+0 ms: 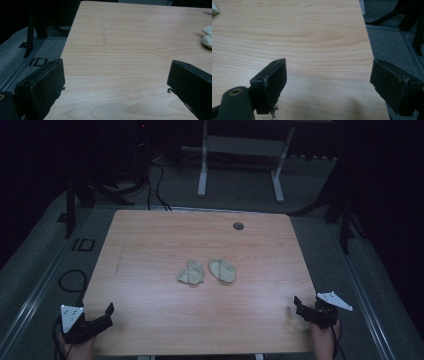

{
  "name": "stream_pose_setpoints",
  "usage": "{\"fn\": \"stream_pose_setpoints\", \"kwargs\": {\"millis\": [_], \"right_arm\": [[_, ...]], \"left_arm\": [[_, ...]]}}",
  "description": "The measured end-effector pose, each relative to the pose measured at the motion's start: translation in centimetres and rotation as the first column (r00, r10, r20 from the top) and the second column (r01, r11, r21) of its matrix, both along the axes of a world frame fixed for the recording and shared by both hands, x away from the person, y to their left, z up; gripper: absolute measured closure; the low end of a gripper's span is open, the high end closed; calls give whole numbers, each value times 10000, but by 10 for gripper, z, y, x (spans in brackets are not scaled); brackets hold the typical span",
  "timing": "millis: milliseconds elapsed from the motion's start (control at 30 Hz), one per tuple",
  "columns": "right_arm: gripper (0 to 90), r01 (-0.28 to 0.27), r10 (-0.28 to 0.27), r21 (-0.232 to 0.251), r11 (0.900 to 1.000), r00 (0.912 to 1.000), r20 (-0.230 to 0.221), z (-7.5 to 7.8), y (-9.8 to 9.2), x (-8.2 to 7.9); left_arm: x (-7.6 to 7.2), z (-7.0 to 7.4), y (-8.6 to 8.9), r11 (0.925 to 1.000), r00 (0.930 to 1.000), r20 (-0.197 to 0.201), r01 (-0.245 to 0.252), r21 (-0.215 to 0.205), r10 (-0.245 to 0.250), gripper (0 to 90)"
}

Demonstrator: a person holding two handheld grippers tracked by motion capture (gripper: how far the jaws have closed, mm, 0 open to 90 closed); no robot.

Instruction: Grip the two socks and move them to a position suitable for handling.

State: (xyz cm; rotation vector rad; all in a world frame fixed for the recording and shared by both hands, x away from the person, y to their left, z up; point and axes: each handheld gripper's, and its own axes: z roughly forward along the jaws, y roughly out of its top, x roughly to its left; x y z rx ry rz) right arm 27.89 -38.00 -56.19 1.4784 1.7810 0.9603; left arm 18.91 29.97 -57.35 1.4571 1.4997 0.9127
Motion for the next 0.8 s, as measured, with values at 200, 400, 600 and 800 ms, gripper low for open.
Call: {"fn": "stream_pose_setpoints", "kwargs": {"millis": [200, 400, 600, 800], "right_arm": [[139, -310, 315, 215, 9993, 9992, -240, 1, -3, 3], [140, -650, 672, 337, 9973, 9953, -695, 4, -2, 7], [142, -1077, 1075, 43, 9942, 9880, -1112, 11, 9, 15], [150, -1337, 1347, 169, 9909, 9807, -1420, 14, 26, 24]], "left_arm": [[2, 1, -6, 9992, 9997, -122, 206, -347, -211, 16], [3, 3, -19, 9965, 9966, -191, 794, -251, -799, 16], [5, 1, -23, 9955, 9951, -281, 950, -72, -951, 16], [5, 1, -24, 9952, 9950, -169, 979, -42, -979, 16]]}}
